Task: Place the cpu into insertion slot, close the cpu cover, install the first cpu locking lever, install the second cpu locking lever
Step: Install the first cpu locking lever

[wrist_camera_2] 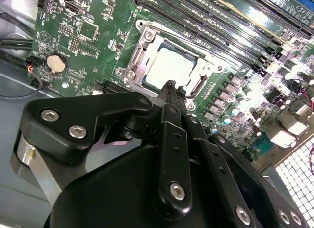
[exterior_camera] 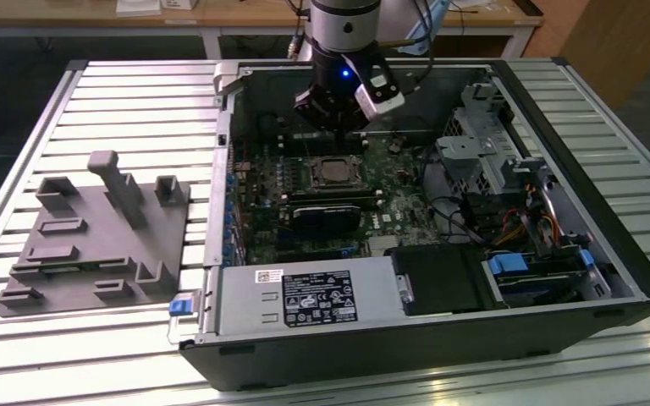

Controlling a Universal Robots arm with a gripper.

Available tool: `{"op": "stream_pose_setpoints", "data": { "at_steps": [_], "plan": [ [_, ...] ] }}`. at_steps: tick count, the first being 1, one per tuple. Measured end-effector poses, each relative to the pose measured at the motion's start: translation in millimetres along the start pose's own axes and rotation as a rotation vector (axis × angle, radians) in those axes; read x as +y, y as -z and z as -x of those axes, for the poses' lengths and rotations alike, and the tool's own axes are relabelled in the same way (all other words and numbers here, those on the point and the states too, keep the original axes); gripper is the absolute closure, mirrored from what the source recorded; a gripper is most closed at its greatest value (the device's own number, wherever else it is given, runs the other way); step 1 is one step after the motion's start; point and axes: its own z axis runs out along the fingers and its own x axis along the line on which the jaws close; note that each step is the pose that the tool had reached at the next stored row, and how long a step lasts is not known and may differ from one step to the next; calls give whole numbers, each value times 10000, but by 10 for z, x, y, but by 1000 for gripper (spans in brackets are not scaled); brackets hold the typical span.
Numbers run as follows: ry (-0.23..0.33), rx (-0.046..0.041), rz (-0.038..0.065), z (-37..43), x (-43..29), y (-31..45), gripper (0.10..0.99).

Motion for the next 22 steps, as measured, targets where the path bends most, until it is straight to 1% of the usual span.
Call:
{"op": "stream_pose_setpoints", "data": {
  "at_steps": [5,9,11,22],
  "plan": [
    [-5,0,0,-6,0,0,980],
    [-2,0,0,-45,-3,2,980],
    [-2,0,-1,-79,-5,5,980],
    [-2,0,0,-322,-21,13,980]
  ]
}}
